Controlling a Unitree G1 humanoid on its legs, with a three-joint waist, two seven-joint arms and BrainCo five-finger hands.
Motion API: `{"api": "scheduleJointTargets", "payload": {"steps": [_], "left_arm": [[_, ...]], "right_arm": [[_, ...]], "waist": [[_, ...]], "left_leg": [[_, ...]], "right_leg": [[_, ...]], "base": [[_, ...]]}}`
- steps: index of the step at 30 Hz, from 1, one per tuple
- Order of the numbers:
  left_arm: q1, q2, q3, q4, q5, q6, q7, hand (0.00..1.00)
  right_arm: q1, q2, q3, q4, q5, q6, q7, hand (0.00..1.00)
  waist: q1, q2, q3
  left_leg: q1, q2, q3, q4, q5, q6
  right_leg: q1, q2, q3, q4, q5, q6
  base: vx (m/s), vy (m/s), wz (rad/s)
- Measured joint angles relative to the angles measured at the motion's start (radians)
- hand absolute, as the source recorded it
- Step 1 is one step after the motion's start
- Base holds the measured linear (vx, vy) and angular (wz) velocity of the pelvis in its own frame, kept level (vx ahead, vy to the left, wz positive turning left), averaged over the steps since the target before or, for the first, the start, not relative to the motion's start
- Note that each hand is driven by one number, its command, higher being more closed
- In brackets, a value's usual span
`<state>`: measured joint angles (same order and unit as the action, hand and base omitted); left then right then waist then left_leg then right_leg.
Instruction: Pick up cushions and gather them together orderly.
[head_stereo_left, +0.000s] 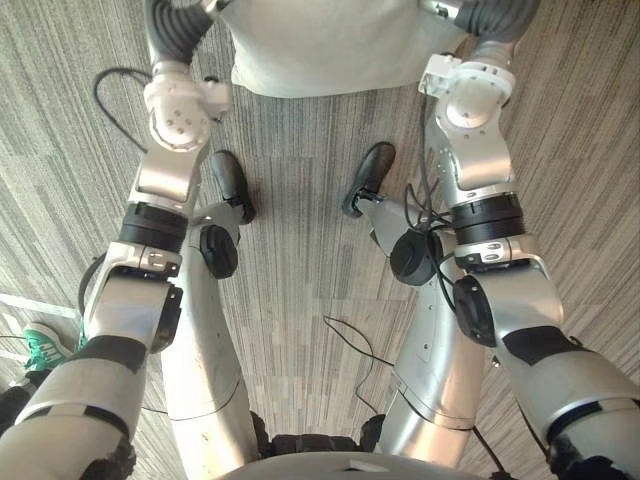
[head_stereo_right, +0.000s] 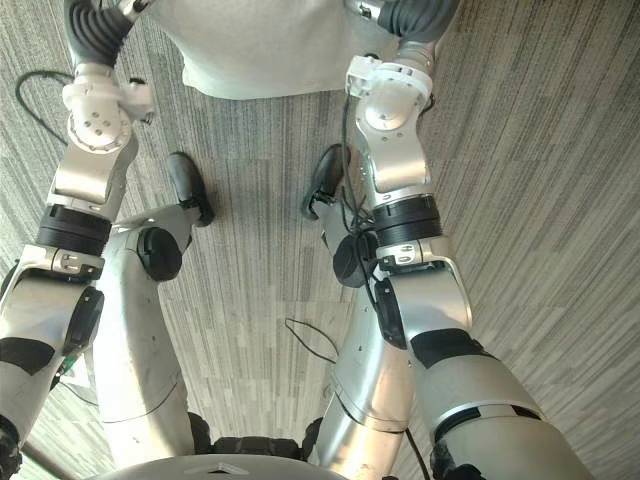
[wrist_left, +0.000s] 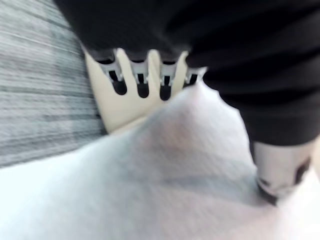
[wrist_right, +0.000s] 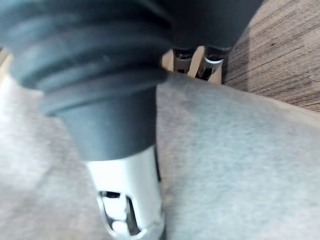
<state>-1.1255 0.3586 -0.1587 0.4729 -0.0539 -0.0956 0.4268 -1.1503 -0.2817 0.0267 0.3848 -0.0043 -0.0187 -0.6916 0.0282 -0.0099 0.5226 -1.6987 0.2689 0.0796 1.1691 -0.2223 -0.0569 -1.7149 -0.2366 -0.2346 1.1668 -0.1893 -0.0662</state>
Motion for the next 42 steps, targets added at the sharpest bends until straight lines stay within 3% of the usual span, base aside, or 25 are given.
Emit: {"api": "scheduleJointTargets", "payload": {"steps": [5, 13, 17, 19, 28, 32, 35, 39, 42], "left_arm": [[-0.005, -0.047, -0.026, -0.02, -0.002, 0.012, 0.046, 1.0], [-0.01, -0.068, -0.044, -0.029, -0.011, 0.036, 0.098, 1.0], [-0.012, -0.052, -0.044, -0.03, -0.011, 0.04, 0.108, 1.0], [-0.003, -0.047, -0.048, -0.03, -0.013, 0.041, 0.112, 1.0], [0.024, -0.045, -0.065, -0.123, -0.022, 0.038, 0.113, 1.0], [0.133, -0.05, -0.052, -0.272, -0.019, 0.035, 0.109, 1.0], [0.194, -0.072, -0.036, -0.32, -0.018, 0.035, 0.102, 1.0], [0.337, -0.153, 0.004, -0.392, -0.02, 0.032, 0.083, 1.0], [0.411, -0.17, 0.003, -0.459, -0.02, 0.032, 0.06, 1.0]], "right_arm": [[-0.003, 0.049, 0.003, -0.102, -0.007, 0.001, -0.04, 1.0], [-0.006, 0.119, 0.012, -0.14, -0.042, 0.005, -0.041, 1.0], [-0.007, 0.112, 0.011, -0.15, -0.044, 0.005, -0.041, 1.0], [-0.006, 0.104, 0.013, -0.157, -0.044, 0.005, -0.039, 1.0], [0.039, 0.069, 0.04, -0.23, -0.066, -0.003, 0.013, 1.0], [0.146, 0.079, 0.041, -0.285, -0.076, -0.025, 0.078, 1.0], [0.214, 0.089, 0.044, -0.313, -0.072, -0.032, 0.113, 1.0], [0.38, 0.146, 0.044, -0.37, -0.025, -0.075, 0.182, 1.0], [0.445, 0.156, 0.044, -0.378, 0.006, -0.094, 0.214, 1.0]], "waist": [[-0.005, 0.0, 0.0], [-0.016, -0.001, -0.006], [-0.018, -0.002, -0.009], [-0.024, -0.001, -0.058], [-0.025, -0.002, -0.069], [-0.025, -0.002, -0.069], [-0.026, -0.002, -0.069], [-0.028, -0.002, -0.069], [-0.029, -0.002, -0.069]], "left_leg": [[0.0, 0.0, -0.001, 0.001, -0.002, -0.001], [0.006, 0.001, -0.006, 0.015, -0.009, -0.008], [0.012, 0.001, -0.011, 0.015, -0.013, -0.01], [-0.02, -0.002, -0.013, 0.017, -0.017, -0.011], [0.016, 0.001, -0.016, 0.02, -0.017, -0.01], [0.117, 0.005, -0.008, -0.043, -0.007, -0.014], [0.186, 0.006, 0.001, -0.096, 0.011, -0.018], [0.381, 0.0, 0.015, -0.238, 0.046, -0.03], [0.489, -0.004, 0.03, -0.283, 0.048, -0.03]], "right_leg": [[0.0, 0.003, 0.001, -0.001, 0.0, 0.0], [0.017, 0.013, 0.0, -0.011, 0.003, -0.004], [0.027, 0.015, -0.002, -0.017, 0.004, -0.006], [-0.004, 0.016, -0.001, -0.017, 0.004, -0.005], [0.035, 0.018, 0.005, -0.021, 0.005, -0.006], [0.135, 0.033, -0.001, -0.091, 0.012, 0.012], [0.205, 0.039, -0.01, -0.141, 0.031, 0.005], [0.405, 0.059, -0.04, -0.275, 0.061, 0.006], [0.508, 0.062, -0.043, -0.318, 0.064, 0.01]], "base": [[0.0, 0.0, 0.0], [0.0, -0.005, -0.05], [0.0, -0.002, -0.05], [0.0, -0.003, -0.03], [0.01, -0.002, 0.01], [-0.01, -0.003, -0.06], [0.0, 0.0, 0.0], [0.03, 0.002, 0.05], [0.01, 0.001, 0.04]]}}
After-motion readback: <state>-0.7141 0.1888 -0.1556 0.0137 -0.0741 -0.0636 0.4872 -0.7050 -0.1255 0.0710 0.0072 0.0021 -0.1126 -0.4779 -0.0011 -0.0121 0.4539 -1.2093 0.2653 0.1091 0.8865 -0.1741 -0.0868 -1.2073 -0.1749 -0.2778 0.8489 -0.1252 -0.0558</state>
